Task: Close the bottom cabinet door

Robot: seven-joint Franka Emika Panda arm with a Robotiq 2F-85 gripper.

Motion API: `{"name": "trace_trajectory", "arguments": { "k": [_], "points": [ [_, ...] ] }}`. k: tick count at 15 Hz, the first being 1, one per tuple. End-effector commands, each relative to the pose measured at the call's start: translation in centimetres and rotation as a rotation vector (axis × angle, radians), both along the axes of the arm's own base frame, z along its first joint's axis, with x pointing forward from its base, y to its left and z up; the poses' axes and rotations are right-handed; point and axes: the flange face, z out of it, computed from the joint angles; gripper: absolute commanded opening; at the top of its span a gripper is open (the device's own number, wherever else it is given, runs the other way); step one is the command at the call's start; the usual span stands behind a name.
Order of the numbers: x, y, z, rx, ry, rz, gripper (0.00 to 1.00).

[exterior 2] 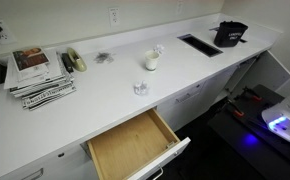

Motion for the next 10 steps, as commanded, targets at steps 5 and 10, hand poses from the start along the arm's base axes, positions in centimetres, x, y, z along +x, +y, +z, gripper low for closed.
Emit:
{"name": "trace_trajectory", "arguments": {
  "k": [5,10],
  "points": [
    [0.9,-7.1,-6.5,0.026,0.004,-0.091,0.2],
    [0.2,-9.1,-10.4,0.076,-0.051,-0.144,0.0]
  ]
}}
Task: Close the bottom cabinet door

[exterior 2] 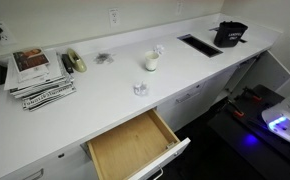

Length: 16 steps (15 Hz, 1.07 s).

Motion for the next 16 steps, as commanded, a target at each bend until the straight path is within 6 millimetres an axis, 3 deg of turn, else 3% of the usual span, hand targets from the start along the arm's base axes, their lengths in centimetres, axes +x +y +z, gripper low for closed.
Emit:
{"name": "trace_trajectory", "arguments": {
  "k": [1,6,16],
  "points": [
    [-0.8,-2.1,-1.6,0.012,-0.034,-0.036,0.0],
    [-1.5,-3.3,-4.2,0.026,-0.025,-0.076,0.0],
    [-0.3,-2.4,-8.7,0.127,-0.127,-0.16,0.0]
  ]
}}
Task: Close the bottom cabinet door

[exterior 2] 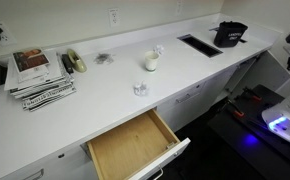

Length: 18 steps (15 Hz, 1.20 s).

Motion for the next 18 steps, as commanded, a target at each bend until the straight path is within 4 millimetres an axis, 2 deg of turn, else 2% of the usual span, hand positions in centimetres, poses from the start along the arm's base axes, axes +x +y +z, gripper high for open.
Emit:
{"name": "trace_trajectory", "arguments": {
  "k": [1,7,10,14,18],
  "points": [
    [-0.1,-0.3,-0.3,0.062,-0.087,-0.041,0.0],
    [-1.8,-0.9,0.1,0.169,-0.241,-0.162,0.0],
    [-2.0,-0.9,0.3,0.235,-0.333,-0.209,0.0],
    [-0.7,0.1,-0.1,0.326,-0.438,-0.213,0.0],
    [2.1,1.9,-0.8,0.387,-0.497,-0.194,0.0]
  ]
}}
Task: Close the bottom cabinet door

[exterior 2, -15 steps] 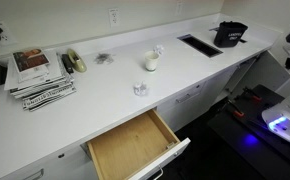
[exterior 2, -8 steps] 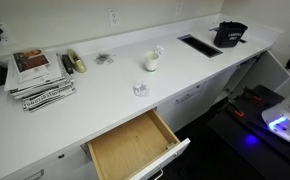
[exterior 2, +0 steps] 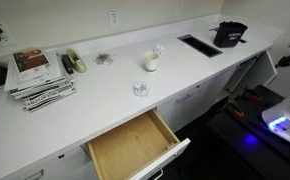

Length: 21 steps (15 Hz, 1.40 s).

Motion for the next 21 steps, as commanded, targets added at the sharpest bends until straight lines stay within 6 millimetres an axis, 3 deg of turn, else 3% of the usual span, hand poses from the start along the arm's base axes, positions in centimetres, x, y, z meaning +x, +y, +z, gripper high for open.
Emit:
{"name": "trace_trajectory", "arguments": {
  "k": [1,7,14,16,21],
  "points": [
    [3.0,1.6,0.3,0.04,-0.078,0.018,0.0],
    [8.0,4.9,-0.9,0.069,-0.134,-0.011,0.0],
    [10.6,8.6,-2.3,0.108,-0.191,-0.108,0.0],
    [10.5,10.2,-0.7,0.025,-0.154,-0.092,0.0],
    [7.9,12.7,6.0,-0.257,-0.073,0.024,0.0]
  ]
}}
